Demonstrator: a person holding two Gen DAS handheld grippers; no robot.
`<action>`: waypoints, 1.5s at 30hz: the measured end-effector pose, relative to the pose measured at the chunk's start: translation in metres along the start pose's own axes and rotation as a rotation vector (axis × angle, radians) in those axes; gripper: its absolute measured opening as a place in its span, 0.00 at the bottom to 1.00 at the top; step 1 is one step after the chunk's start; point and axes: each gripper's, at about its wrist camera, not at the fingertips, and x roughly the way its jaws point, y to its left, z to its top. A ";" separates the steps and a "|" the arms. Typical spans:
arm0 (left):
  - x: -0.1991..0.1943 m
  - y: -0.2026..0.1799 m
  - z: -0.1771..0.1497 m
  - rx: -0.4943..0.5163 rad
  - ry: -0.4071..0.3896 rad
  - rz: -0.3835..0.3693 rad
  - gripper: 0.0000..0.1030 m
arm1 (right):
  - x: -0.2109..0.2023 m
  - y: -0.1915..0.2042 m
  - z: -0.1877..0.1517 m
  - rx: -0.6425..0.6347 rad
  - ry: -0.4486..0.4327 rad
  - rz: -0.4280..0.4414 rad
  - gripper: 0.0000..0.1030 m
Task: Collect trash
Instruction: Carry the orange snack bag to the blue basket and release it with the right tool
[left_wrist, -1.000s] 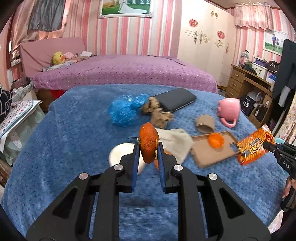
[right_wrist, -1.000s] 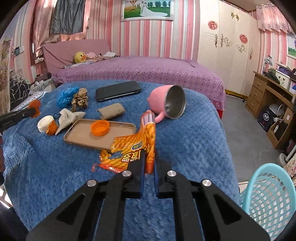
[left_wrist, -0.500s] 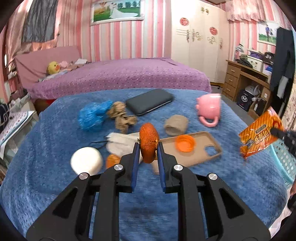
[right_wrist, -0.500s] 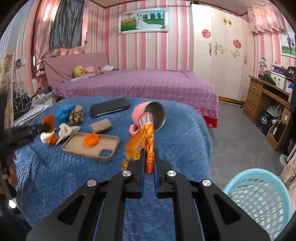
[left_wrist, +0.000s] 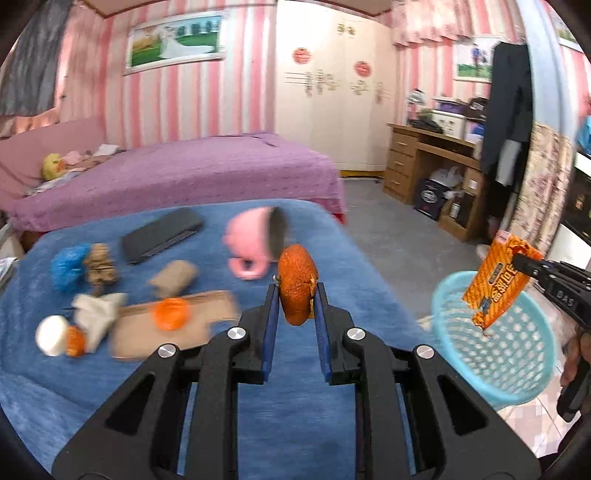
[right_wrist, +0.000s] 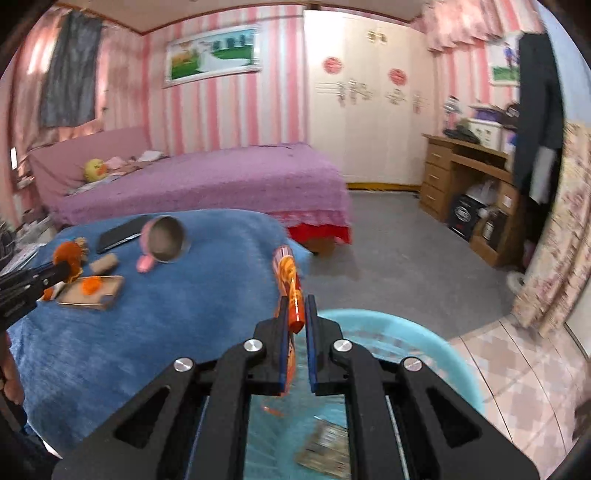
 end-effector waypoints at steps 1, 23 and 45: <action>0.004 -0.011 0.000 0.002 0.009 -0.020 0.17 | 0.000 -0.009 -0.002 -0.001 0.007 -0.019 0.08; 0.063 -0.171 -0.021 0.150 0.095 -0.216 0.60 | -0.001 -0.095 -0.031 0.065 0.046 -0.134 0.08; 0.041 -0.085 -0.009 0.054 0.030 -0.002 0.95 | 0.016 -0.071 -0.037 0.078 0.079 -0.157 0.63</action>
